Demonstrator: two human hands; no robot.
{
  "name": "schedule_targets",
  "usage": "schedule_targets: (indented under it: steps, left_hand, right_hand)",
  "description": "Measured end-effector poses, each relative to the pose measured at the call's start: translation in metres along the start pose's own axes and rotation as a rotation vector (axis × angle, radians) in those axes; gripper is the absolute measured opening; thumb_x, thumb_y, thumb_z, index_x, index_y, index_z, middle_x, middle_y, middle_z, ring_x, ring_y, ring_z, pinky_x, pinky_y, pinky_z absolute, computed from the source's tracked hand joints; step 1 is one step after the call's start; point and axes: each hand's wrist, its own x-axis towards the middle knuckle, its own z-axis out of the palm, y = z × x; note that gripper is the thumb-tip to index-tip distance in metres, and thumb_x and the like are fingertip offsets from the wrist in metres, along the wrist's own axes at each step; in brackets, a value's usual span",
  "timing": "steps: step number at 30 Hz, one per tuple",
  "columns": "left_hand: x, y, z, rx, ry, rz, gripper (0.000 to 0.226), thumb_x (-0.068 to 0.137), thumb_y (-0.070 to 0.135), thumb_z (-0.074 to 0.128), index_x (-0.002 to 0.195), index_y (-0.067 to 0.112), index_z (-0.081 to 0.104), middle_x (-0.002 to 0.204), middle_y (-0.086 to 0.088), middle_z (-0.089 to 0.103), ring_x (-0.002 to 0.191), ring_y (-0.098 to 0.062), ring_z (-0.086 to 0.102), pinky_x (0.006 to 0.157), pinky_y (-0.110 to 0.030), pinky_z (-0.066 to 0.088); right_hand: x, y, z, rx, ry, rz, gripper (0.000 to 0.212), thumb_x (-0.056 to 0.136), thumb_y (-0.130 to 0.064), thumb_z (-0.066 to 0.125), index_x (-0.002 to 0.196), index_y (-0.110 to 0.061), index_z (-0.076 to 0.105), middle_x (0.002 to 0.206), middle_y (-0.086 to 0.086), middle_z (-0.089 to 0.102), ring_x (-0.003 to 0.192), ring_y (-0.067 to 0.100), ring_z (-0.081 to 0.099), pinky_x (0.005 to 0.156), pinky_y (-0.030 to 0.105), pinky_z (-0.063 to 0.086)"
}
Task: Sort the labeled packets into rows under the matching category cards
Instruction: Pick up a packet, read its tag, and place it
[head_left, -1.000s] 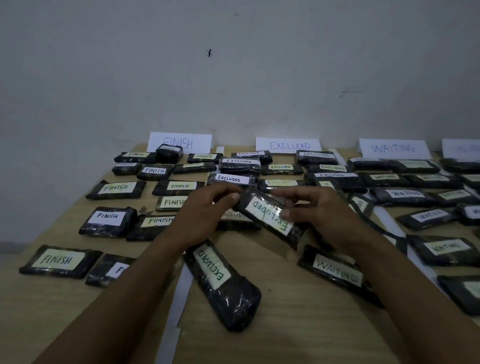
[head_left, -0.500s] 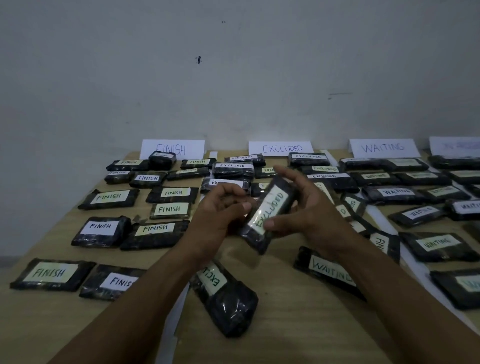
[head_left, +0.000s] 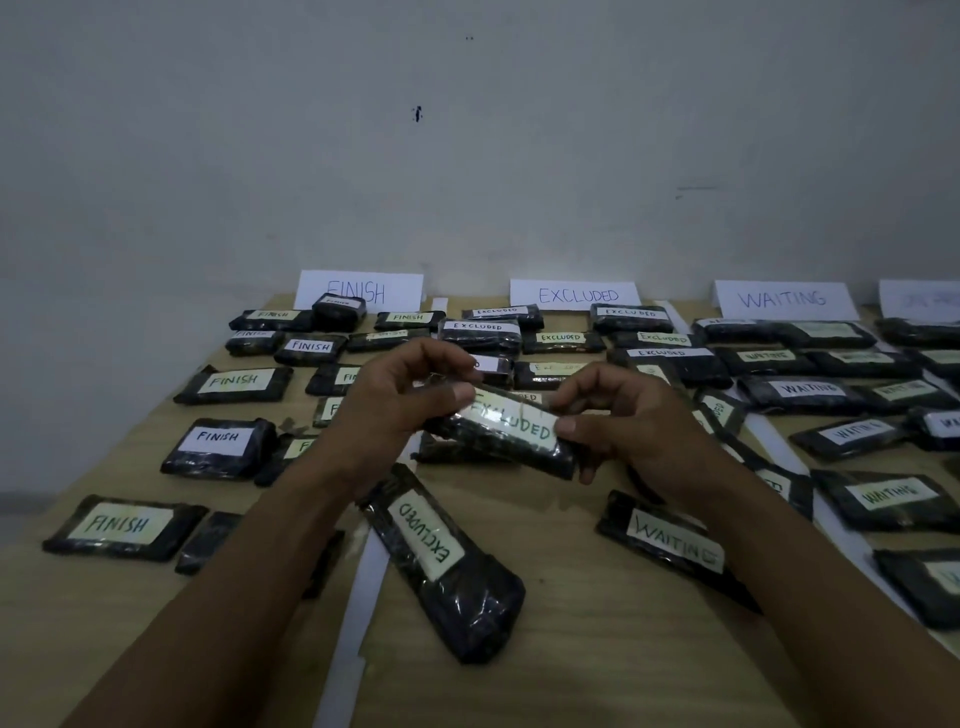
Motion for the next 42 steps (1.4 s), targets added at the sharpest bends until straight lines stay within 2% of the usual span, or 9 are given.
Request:
schedule_targets:
  steps: [3,8,15,18,21,26,34,39,42]
  left_hand:
    - [-0.002,0.006,-0.008,0.048,-0.01,-0.003,0.014,0.085,0.007,0.062,0.098,0.011,0.066,0.098,-0.005,0.072,0.085,-0.02,0.066,0.075,-0.04,0.056]
    - [-0.008,0.016,-0.037,0.467,-0.096,-0.083,0.025,0.096,0.013,0.051,0.098,0.031,0.068,0.092,0.01,0.071,0.079,-0.01,0.064,0.068,-0.03,0.049]
    - [-0.025,0.021,-0.04,1.016,-0.403,-0.153,0.054,0.078,0.017,0.075,0.118,0.044,0.052,0.101,0.031,0.039,0.094,0.008,0.044,0.073,-0.002,0.036]
    - [-0.024,0.018,-0.04,1.092,-0.45,-0.175,0.059,0.074,0.016,0.078,0.118,0.046,0.052,0.104,0.024,0.042,0.106,-0.007,0.044,0.09,-0.023,0.044]
    - [-0.022,0.013,-0.043,1.132,-0.477,-0.164,0.054,0.07,0.021,0.081,0.116,0.039,0.06,0.108,0.016,0.048,0.108,-0.01,0.042,0.092,-0.033,0.046]
    - [-0.022,0.011,-0.049,0.919,-0.532,-0.167,0.035,0.066,0.014,0.085,0.097,0.023,0.071,0.101,0.01,0.055,0.092,-0.005,0.055,0.075,-0.018,0.049]
    - [-0.022,0.016,-0.071,0.266,-0.492,-0.121,0.033,0.065,-0.003,0.077,0.095,0.009,0.068,0.096,-0.009,0.069,0.089,-0.023,0.068,0.072,-0.032,0.056]
    - [-0.02,0.01,-0.062,-0.067,-0.36,-0.098,0.037,0.06,0.0,0.073,0.094,0.007,0.061,0.087,-0.009,0.069,0.08,-0.021,0.067,0.067,-0.029,0.055]
    - [-0.016,0.004,-0.053,-0.194,-0.309,-0.144,0.042,0.058,0.003,0.073,0.095,0.006,0.055,0.086,-0.012,0.069,0.077,-0.025,0.068,0.065,-0.033,0.057]
  right_hand:
    - [0.0,0.001,0.001,0.005,-0.063,0.002,0.019,0.071,0.005,0.072,0.085,-0.005,0.064,0.093,0.032,0.06,0.057,0.027,0.064,0.047,0.032,0.053]
    - [0.001,0.002,0.001,-0.116,-0.037,0.013,0.023,0.075,0.014,0.068,0.087,-0.006,0.066,0.088,0.014,0.068,0.061,0.028,0.064,0.05,0.036,0.056]
    - [0.003,0.006,-0.001,-0.351,0.035,0.026,0.025,0.078,0.008,0.07,0.09,-0.013,0.068,0.096,0.012,0.068,0.065,0.031,0.067,0.058,0.042,0.059]
    - [0.004,0.008,0.001,-0.402,0.046,0.042,0.026,0.078,0.007,0.07,0.091,-0.015,0.068,0.094,0.01,0.067,0.064,0.028,0.067,0.057,0.041,0.059]
    - [0.004,0.01,0.002,-0.447,0.065,0.055,0.025,0.079,0.006,0.069,0.091,-0.015,0.067,0.093,0.007,0.067,0.062,0.023,0.067,0.056,0.037,0.058]
    - [0.003,0.009,0.004,-0.461,0.074,0.059,0.024,0.08,0.007,0.067,0.091,-0.015,0.067,0.091,0.007,0.066,0.06,0.015,0.067,0.053,0.03,0.055]
    - [0.0,0.014,0.022,-0.729,-0.058,0.033,0.02,0.084,-0.015,0.071,0.098,-0.03,0.072,0.096,-0.015,0.069,0.073,0.004,0.068,0.073,0.028,0.056]
    - [-0.001,0.017,0.032,-0.91,-0.068,-0.063,0.023,0.088,-0.022,0.067,0.109,-0.029,0.071,0.091,-0.025,0.06,0.075,-0.011,0.057,0.064,0.001,0.04]
    - [0.0,0.02,0.034,-0.941,-0.087,-0.1,0.019,0.088,-0.023,0.066,0.107,-0.027,0.072,0.089,-0.023,0.056,0.074,-0.009,0.055,0.066,0.0,0.038]
